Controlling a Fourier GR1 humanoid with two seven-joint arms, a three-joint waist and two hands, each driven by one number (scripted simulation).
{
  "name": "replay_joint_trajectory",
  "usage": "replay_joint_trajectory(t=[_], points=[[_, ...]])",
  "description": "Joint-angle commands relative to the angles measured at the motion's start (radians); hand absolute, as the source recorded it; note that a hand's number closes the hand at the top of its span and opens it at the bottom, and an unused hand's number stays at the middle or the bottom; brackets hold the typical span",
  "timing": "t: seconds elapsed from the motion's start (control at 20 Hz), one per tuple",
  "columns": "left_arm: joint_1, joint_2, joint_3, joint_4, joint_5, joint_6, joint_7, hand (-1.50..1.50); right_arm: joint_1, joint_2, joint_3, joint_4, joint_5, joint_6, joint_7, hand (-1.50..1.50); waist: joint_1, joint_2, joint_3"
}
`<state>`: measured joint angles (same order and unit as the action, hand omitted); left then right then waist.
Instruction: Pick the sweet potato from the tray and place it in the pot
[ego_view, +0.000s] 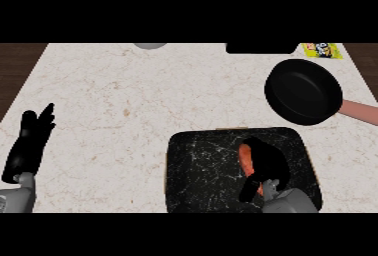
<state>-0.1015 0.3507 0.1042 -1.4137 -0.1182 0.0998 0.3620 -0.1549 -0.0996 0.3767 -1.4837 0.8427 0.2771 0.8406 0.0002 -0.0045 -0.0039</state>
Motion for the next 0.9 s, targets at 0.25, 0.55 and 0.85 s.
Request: replay_joint_trajectory(t=[0.25, 0.55, 0.85], points=[[0.091, -0.015, 0.022, -0.080, -0.008, -0.035, -0.010, 0.00, -0.044, -0.034, 0.009, -0.019, 0.092, 0.021, -0.064, 1.50, 0.005, 0.003, 0.004], [-0.001, -0.024, 0.047, -0.013, -0.034, -0.027, -0.002, 0.00, -0.048, -0.023, 0.029, -0.041, 0.190, -0.049, -0.103, 1.50, 0.000, 0.004, 0.004], [0.028, -0.029, 0.046, -0.057, -0.038, -0.022, 0.018, 0.00, 0.087, -0.317, -0.162, -0.186, 0.110, -0.073, -0.298, 1.50, -0.018, 0.000, 0.005]])
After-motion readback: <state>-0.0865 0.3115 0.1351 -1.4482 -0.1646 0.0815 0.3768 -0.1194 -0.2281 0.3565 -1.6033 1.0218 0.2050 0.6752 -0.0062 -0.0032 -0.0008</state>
